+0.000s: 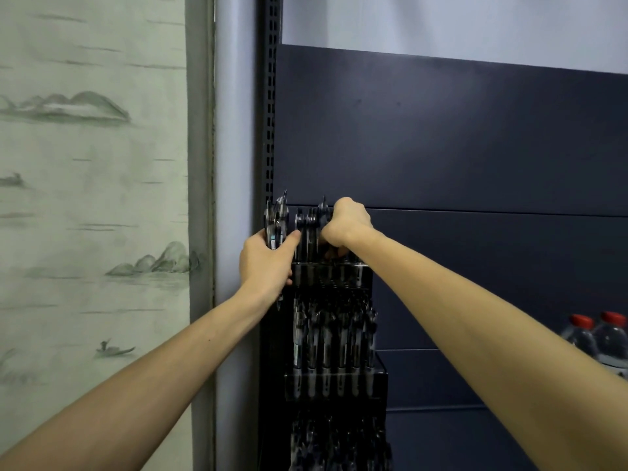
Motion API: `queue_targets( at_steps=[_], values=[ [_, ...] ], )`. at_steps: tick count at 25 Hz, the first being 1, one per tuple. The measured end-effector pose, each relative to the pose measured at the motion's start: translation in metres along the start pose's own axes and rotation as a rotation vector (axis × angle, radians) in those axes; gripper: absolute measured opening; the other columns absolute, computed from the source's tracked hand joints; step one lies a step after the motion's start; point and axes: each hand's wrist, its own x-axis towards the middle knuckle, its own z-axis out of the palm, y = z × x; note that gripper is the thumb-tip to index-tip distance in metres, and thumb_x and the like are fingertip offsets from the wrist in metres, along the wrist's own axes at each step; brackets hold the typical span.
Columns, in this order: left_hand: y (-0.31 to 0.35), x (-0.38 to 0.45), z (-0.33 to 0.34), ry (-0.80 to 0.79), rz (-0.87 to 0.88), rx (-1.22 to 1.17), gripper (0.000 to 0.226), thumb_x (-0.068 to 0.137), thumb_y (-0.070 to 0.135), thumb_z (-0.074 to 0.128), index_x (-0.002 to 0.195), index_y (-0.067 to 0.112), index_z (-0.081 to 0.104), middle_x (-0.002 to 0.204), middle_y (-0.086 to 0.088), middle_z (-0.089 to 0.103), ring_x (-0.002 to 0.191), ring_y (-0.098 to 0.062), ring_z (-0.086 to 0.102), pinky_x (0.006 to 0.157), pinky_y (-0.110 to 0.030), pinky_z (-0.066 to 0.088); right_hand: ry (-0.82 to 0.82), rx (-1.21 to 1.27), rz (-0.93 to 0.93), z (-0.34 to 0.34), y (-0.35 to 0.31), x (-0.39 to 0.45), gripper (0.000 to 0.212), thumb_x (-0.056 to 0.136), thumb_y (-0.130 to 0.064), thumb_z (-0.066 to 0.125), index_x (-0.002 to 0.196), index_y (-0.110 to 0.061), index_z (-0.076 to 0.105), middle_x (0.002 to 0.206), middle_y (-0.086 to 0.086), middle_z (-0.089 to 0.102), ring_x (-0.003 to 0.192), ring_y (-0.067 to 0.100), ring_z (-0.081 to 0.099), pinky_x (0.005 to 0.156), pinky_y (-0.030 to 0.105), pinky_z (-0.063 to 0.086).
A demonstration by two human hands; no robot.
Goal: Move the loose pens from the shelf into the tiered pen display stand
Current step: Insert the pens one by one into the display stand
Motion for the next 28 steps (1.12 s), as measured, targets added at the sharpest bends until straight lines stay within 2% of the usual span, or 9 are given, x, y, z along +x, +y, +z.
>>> queue_targets(
  at_steps=[2,5,9,11,13,16,18,23,28],
  values=[
    [-0.002,0.0,-0.001,0.001,0.002,0.001,0.02,0.092,0.035,0.073,0.081,0.024,0.062,0.046,0.012,0.051,0.044,-0.015,0.051,0.048,-0.029,0.048,-0.008,0.041,0.022,-0.001,0.001,0.002,0.024,0.087,-0.001,0.067,0.074,-0.011,0.05,0.078,0.008,0.063,0.058,0.023,0.061,0.058,0.03,0.056],
    [-0.005,0.0,-0.005,0.014,-0.004,0.003,0.02,0.092,0.036,0.074,0.08,0.024,0.061,0.049,0.01,0.053,0.045,-0.015,0.052,0.047,-0.027,0.047,0.068,0.171,0.004,-0.007,0.002,0.003,0.02,0.089,-0.014,0.074,0.079,-0.008,0.058,0.082,0.01,0.067,0.065,0.026,0.067,0.061,0.033,0.059],
    [-0.011,0.0,-0.008,0.027,-0.023,-0.01,0.019,0.091,0.037,0.074,0.082,0.026,0.062,0.049,0.009,0.055,0.044,-0.014,0.052,0.047,-0.027,0.047,0.178,0.415,-0.051,-0.019,0.005,-0.007,0.028,0.094,-0.029,0.073,0.076,-0.007,0.071,0.075,0.007,0.07,0.074,0.021,0.069,0.071,0.031,0.056],
    [-0.014,-0.002,-0.009,0.023,-0.026,-0.009,0.018,0.091,0.036,0.074,0.082,0.026,0.062,0.05,0.009,0.055,0.043,-0.013,0.052,0.047,-0.027,0.047,0.233,0.489,-0.057,-0.021,0.007,-0.013,0.027,0.094,-0.031,0.073,0.088,-0.005,0.078,0.081,0.009,0.074,0.083,0.022,0.071,0.079,0.033,0.058],
    [-0.015,-0.003,-0.01,0.022,-0.024,-0.009,0.019,0.092,0.035,0.074,0.082,0.025,0.061,0.05,0.009,0.055,0.042,-0.013,0.051,0.046,-0.027,0.046,0.281,0.519,-0.07,-0.023,0.009,-0.017,0.023,0.092,-0.033,0.074,0.089,-0.011,0.078,0.083,0.005,0.076,0.084,0.021,0.072,0.084,0.038,0.06],
    [-0.016,-0.004,-0.011,0.018,-0.025,-0.006,0.02,0.092,0.034,0.074,0.081,0.024,0.06,0.051,0.008,0.055,0.043,-0.014,0.051,0.046,-0.027,0.046,0.375,0.449,-0.132,-0.025,0.011,-0.023,0.014,0.091,-0.037,0.075,0.095,-0.024,0.075,0.086,-0.009,0.074,0.083,0.013,0.07,0.08,0.035,0.058],
    [-0.016,-0.005,-0.012,0.011,-0.022,-0.009,0.02,0.092,0.034,0.073,0.081,0.024,0.06,0.052,0.008,0.055,0.044,-0.014,0.051,0.046,-0.027,0.046,0.388,0.373,-0.147,-0.025,0.013,-0.025,0.021,0.089,-0.038,0.076,0.105,-0.024,0.074,0.091,-0.01,0.075,0.085,0.013,0.07,0.079,0.032,0.057],
    [-0.017,-0.007,-0.011,0.007,-0.027,-0.007,0.02,0.092,0.034,0.073,0.08,0.026,0.059,0.049,0.011,0.054,0.045,-0.013,0.051,0.046,-0.028,0.046,0.259,0.293,-0.129,-0.009,0.019,-0.026,0.018,0.087,-0.035,0.08,0.09,-0.019,0.071,0.07,-0.003,0.072,0.067,0.016,0.072,0.074,0.037,0.061],
    [-0.014,-0.011,-0.009,-0.003,-0.017,-0.014,0.021,0.093,0.032,0.073,0.079,0.025,0.06,0.049,0.011,0.053,0.044,-0.013,0.051,0.045,-0.027,0.046,0.272,0.222,-0.134,-0.002,0.017,-0.025,0.021,0.086,-0.036,0.081,0.091,-0.018,0.071,0.075,-0.004,0.069,0.074,0.015,0.068,0.069,0.032,0.056]
  ],
)
